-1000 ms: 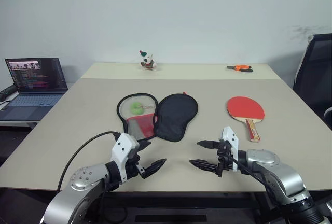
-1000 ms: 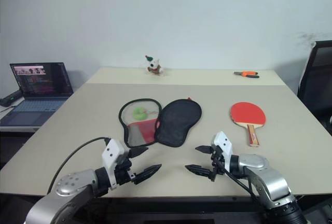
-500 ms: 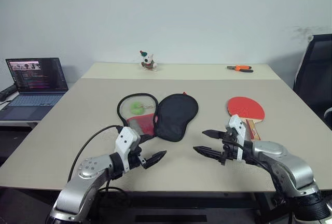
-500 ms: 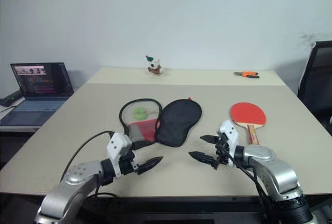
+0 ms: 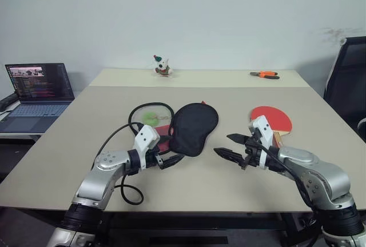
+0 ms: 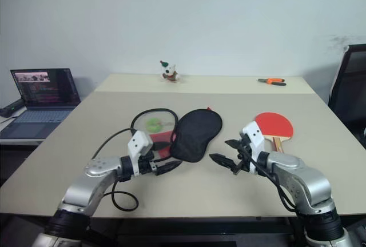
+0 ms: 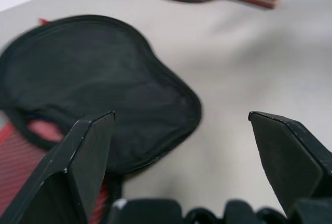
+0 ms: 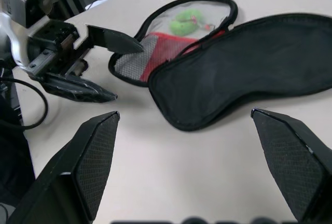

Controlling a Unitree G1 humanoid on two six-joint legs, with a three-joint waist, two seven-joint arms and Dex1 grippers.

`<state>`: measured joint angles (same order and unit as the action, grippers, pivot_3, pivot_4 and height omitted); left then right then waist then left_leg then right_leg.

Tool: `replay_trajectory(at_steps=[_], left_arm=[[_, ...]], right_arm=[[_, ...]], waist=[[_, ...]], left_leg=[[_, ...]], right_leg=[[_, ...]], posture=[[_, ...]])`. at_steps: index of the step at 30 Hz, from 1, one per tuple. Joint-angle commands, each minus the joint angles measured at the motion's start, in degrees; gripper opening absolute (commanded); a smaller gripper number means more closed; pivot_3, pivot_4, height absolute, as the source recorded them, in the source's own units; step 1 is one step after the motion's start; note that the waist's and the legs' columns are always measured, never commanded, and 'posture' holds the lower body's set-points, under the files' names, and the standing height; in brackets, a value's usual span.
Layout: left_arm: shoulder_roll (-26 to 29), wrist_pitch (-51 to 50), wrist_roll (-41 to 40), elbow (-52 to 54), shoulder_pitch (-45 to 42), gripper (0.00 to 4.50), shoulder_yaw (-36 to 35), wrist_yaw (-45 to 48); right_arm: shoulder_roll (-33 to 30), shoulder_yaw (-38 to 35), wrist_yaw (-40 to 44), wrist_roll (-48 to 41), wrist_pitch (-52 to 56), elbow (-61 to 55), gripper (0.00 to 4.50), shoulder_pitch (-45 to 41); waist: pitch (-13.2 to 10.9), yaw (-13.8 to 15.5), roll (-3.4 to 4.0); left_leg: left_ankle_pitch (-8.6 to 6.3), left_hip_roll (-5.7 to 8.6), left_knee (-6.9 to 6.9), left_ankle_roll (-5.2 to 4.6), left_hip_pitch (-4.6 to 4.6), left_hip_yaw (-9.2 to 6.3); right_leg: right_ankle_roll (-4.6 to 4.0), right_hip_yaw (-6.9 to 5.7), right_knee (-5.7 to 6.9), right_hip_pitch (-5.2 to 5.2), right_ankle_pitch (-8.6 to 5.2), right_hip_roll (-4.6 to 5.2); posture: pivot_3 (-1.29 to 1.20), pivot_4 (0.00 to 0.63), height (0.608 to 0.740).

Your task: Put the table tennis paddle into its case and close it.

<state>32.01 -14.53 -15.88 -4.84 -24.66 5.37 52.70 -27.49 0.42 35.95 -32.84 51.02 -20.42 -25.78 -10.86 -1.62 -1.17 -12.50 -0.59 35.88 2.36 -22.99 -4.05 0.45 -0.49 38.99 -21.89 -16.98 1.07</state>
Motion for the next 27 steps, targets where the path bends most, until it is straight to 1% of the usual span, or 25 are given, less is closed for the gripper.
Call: replay_trajectory(at_steps=[1, 8, 16, 19, 22, 23, 25, 27], left_arm=[[0.2, 1.18, 0.27, 1.03, -1.02, 4.5, -0.58, 0.92], [1.64, -0.42, 0.25, 1.85, -1.59, 4.5, -1.58, 1.43], [0.18, -0.47, 1.2, 2.63, -1.52, 4.5, -0.33, 0.08], [-0.09, -0.71, 0.56, 2.93, -1.43, 4.5, -0.71, 0.59], [0.93, -1.34, -0.61, 3.34, -1.28, 4.5, -2.14, 1.6], [1.99, -1.69, -1.05, 3.47, -1.08, 4.5, -3.32, 1.82], [5.31, -3.59, -3.46, 3.57, -0.13, 4.5, -8.72, 1.63], [7.14, -5.3, -5.46, 4.11, 0.86, 4.5, -12.09, 1.11]], right_arm=[[0.26, 0.05, 0.13, -0.85, -0.83, -1.96, 4.47, -0.07], [1.35, 0.75, -0.65, 0.02, -1.58, -1.35, 4.47, 0.28], [1.14, 1.49, -0.45, 0.11, -1.73, -1.18, 4.47, -0.12], [1.62, 1.8, -2.05, 1.08, -1.32, -0.43, 4.47, -0.48], [2.65, 2.4, -3.55, 1.74, -0.91, 0.41, 4.47, -0.96], [3.76, 2.91, -4.66, 2.26, -0.62, 1.25, 4.47, -1.44], [8.7, 4.96, -9.04, 4.64, -0.2, 5.66, 4.47, -3.7], [12.32, 5.56, -11.77, 6.09, -0.18, 9.18, 4.47, -5.41]], waist=[[0.0, -0.01, 0.0], [0.0, 0.0, 0.0], [0.0, 0.0, 0.0], [0.0, -0.01, 0.0], [0.0, -0.02, 0.0], [0.0, -0.05, 0.0], [0.0, -0.68, -0.01], [0.0, -1.05, 0.0]], left_leg=[[0.0, 0.0, 0.0, 0.0, 0.0, 0.0], [0.0, 0.01, 0.0, 0.0, 0.0, -0.01], [0.0, 0.01, 0.0, 0.0, 0.0, -0.02], [0.0, 0.01, 0.0, 0.0, 0.0, -0.01], [0.0, 0.01, 0.0, 0.0, 0.0, -0.01], [0.0, 0.0, 0.0, 0.0, 0.0, -0.01], [0.0, -0.04, 0.0, 0.0, 0.01, 0.01], [0.0, -0.13, -0.04, 0.0, 0.01, 0.02]], right_leg=[[0.0, 0.0, 0.01, 0.0, 0.0, 0.0], [0.0, 0.0, 0.0, 0.0, 0.0, 0.0], [0.0, -0.01, 0.0, 0.0, 0.0, 0.0], [0.0, 0.0, 0.0, 0.0, 0.0, 0.0], [0.0, 0.0, 0.01, 0.0, 0.0, 0.0], [0.0, 0.0, 0.01, 0.0, 0.0, -0.01], [0.0, 0.02, 0.02, -0.02, 0.0, -0.02], [-0.07, 0.07, 0.11, -0.2, 0.04, -0.16]], posture=[[0.0, 0.15, 0.74], [0.0, 0.15, 0.74], [0.0, 0.15, 0.74], [0.0, 0.15, 0.74], [0.0, 0.15, 0.74], [0.0, 0.15, 0.74], [0.0, 0.15, 0.74], [0.0, 0.15, 0.74]])
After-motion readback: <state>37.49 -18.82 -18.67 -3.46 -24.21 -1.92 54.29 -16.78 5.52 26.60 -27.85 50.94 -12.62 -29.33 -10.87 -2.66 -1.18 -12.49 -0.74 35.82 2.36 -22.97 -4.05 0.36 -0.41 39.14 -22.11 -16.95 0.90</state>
